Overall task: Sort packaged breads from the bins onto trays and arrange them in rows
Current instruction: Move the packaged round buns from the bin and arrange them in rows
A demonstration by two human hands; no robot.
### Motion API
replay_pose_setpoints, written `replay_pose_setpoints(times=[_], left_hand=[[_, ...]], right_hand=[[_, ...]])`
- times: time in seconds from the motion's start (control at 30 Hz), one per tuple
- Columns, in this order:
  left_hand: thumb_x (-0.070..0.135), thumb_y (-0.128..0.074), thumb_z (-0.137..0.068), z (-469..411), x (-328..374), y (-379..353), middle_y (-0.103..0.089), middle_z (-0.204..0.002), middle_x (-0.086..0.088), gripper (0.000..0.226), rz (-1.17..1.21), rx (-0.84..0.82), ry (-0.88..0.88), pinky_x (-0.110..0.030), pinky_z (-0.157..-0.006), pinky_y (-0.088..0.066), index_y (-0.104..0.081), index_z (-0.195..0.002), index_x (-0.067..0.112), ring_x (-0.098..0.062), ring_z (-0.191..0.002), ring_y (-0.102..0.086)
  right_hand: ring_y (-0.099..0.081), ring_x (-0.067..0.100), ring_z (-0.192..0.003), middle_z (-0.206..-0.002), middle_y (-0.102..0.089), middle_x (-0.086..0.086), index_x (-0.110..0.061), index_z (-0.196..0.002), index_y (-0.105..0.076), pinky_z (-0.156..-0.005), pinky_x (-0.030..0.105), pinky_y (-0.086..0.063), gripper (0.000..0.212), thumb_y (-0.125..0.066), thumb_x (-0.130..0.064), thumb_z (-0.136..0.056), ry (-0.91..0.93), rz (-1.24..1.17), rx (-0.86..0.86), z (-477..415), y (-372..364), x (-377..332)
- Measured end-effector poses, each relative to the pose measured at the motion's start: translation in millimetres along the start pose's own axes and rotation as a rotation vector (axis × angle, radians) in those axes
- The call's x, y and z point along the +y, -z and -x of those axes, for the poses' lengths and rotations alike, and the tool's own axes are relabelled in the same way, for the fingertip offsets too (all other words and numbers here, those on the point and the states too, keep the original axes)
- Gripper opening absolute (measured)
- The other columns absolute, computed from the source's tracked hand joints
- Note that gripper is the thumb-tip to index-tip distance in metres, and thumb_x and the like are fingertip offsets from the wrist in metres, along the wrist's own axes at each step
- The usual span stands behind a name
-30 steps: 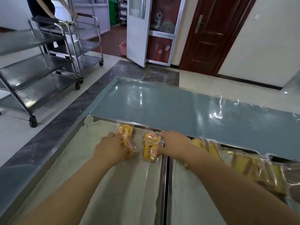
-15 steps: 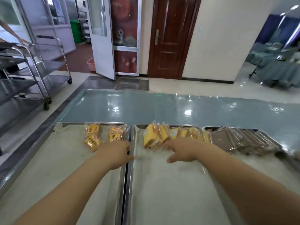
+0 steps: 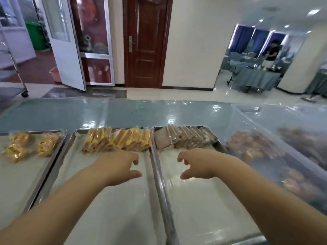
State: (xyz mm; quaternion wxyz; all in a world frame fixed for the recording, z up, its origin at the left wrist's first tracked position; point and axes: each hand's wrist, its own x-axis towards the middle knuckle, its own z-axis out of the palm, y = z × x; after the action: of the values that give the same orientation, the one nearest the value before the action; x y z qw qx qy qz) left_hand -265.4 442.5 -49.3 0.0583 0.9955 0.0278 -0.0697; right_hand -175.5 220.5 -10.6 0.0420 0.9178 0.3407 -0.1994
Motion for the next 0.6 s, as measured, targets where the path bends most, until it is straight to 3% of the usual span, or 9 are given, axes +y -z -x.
replay_pose_setpoints(times=[0.07, 0.2, 0.3, 0.47, 0.6], left_hand=[[0.063, -0.051, -0.084, -4.4, 29.1, 3.2, -0.057, -0.116, 0.014, 0.044, -0.002, 0.01, -0.036, -0.024, -0.072, -0.043, -0.051, -0.118, 0.035, -0.009, -0.101, -0.054], [0.064, -0.051, -0.084, -20.7, 73.5, 9.7, -0.058, -0.112, 0.013, 0.043, 0.002, 0.03, -0.083, -0.028, -0.08, -0.049, -0.051, -0.116, 0.036, -0.008, -0.097, -0.055], [0.064, -0.05, -0.084, -41.8, 97.2, 17.4, -0.058, -0.112, 0.016, 0.041, -0.027, 0.04, -0.12, -0.026, -0.077, -0.048, -0.05, -0.116, 0.038, -0.006, -0.094, -0.054], [0.064, -0.049, -0.084, -93.9, 127.5, 32.7, -0.057, -0.107, 0.019, 0.037, -0.059, 0.11, -0.224, -0.021, -0.07, -0.043, -0.049, -0.111, 0.039, -0.002, -0.085, -0.049], [0.067, -0.048, -0.082, -141.2, 159.0, 48.9, -0.057, -0.097, 0.018, 0.034, -0.059, 0.173, -0.283, -0.027, -0.074, -0.05, -0.053, -0.1, 0.038, -0.003, -0.085, -0.053]], right_hand=[[-0.05, 0.02, -0.119, -0.137, -0.049, -0.003, -0.026, -0.14, -0.039, -0.093, 0.032, -0.042, 0.06, -0.062, -0.045, -0.088, -0.028, 0.011, -0.004, 19.2, -1.5, 26.9], [-0.051, 0.02, -0.118, -0.136, -0.05, -0.003, -0.027, -0.14, -0.038, -0.095, 0.033, -0.044, 0.06, -0.061, -0.047, -0.088, -0.071, 0.011, -0.009, 42.3, 0.5, 73.5], [-0.05, 0.018, -0.118, -0.134, -0.052, -0.005, -0.029, -0.139, -0.039, -0.094, 0.032, -0.042, 0.059, -0.06, -0.048, -0.088, -0.096, 0.015, 0.015, 49.2, 6.6, 106.1], [-0.054, 0.015, -0.104, -0.121, -0.057, -0.006, -0.029, -0.129, -0.048, -0.089, 0.029, -0.042, 0.049, -0.061, -0.048, -0.086, -0.147, 0.01, 0.11, 50.2, 25.9, 161.7], [-0.056, 0.01, -0.1, -0.116, -0.057, -0.014, -0.034, -0.126, -0.05, -0.091, 0.032, -0.047, 0.044, -0.061, -0.048, -0.085, -0.218, -0.083, 0.214, 59.7, 48.9, 212.6]])
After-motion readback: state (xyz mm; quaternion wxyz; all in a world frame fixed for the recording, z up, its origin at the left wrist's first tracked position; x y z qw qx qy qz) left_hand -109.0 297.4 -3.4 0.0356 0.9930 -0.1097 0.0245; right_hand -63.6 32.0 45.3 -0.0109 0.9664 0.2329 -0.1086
